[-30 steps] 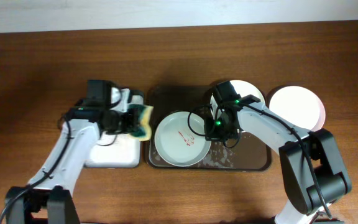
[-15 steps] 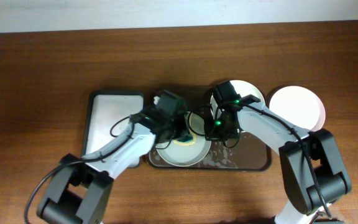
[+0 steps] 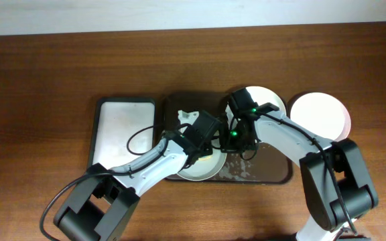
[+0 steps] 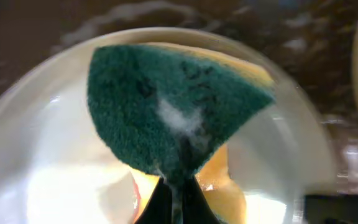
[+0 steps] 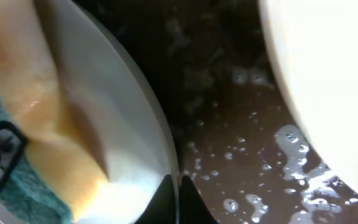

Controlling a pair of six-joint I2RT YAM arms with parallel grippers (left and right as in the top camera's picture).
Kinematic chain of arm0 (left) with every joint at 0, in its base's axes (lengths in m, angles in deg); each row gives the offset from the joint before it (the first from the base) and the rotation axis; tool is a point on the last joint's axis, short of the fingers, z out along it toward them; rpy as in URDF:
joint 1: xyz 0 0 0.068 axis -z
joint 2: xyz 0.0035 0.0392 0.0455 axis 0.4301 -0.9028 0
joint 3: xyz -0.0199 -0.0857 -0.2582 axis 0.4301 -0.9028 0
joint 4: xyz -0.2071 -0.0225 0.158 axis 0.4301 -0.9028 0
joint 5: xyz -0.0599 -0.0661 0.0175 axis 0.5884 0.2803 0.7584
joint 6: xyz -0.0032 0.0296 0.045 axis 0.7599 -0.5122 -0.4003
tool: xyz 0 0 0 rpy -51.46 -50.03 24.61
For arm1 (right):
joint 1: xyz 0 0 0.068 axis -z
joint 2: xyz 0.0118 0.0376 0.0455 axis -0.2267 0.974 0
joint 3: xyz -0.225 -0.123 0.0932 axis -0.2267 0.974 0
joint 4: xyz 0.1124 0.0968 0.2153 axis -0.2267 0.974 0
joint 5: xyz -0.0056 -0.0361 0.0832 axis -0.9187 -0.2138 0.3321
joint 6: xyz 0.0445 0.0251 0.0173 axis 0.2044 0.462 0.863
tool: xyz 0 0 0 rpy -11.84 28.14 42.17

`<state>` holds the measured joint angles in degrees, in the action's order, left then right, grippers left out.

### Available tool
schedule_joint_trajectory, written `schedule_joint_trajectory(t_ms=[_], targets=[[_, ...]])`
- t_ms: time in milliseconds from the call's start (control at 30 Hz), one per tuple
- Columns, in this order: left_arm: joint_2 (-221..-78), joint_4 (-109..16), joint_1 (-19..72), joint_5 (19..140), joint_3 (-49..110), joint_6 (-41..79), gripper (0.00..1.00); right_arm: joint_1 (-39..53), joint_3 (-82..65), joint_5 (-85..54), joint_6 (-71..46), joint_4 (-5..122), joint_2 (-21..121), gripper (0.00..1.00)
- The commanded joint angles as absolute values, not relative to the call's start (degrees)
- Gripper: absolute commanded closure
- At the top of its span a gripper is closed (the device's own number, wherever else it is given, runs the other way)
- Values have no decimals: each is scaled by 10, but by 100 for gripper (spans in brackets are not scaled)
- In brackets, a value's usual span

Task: Clean dirty plates on tray and stack at the side
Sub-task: 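Scrub the pale green plate with the sponge in the left gripper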

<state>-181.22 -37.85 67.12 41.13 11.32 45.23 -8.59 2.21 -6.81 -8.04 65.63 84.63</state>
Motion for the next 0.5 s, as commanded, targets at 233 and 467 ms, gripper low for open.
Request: schedule_joint_trajectory(t_ms=[233, 467], targets=[[-1705, -449, 624, 402, 100, 335, 100, -86, 21, -65, -84, 655, 833, 96], [-1644, -460, 617, 443, 95, 392, 100, -86, 21, -65, -84, 654, 833, 96]])
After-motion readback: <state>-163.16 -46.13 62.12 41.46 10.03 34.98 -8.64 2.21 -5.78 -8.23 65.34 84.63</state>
